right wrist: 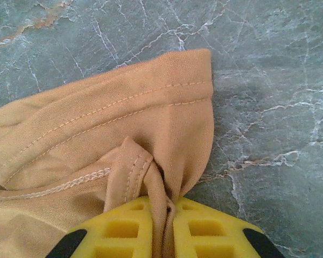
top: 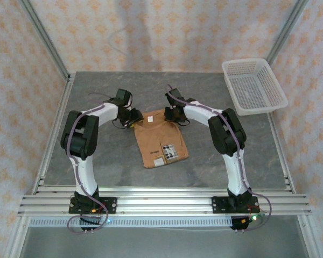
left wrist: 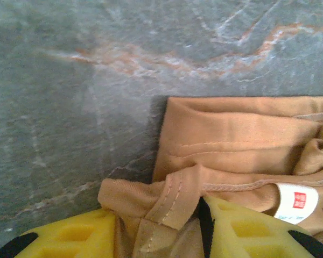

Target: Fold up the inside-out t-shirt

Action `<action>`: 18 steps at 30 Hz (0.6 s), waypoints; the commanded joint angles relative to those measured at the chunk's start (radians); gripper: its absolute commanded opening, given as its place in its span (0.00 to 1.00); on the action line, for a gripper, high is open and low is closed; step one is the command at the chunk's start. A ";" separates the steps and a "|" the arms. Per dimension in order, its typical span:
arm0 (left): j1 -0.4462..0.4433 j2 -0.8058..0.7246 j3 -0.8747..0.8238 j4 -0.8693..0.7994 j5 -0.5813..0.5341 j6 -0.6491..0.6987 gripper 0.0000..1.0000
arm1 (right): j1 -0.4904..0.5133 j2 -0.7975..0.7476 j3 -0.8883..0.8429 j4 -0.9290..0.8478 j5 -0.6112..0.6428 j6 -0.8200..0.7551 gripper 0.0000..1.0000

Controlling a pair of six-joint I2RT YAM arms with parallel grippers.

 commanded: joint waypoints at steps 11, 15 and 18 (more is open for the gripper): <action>-0.067 0.112 0.082 0.093 -0.001 -0.004 0.00 | -0.018 0.005 -0.027 -0.010 -0.015 -0.006 0.09; -0.064 0.112 0.114 0.094 0.029 -0.024 0.00 | -0.037 -0.023 -0.021 0.003 -0.037 0.010 0.06; -0.061 0.095 0.132 0.112 0.069 -0.047 0.00 | -0.050 -0.068 -0.028 0.027 -0.054 0.025 0.05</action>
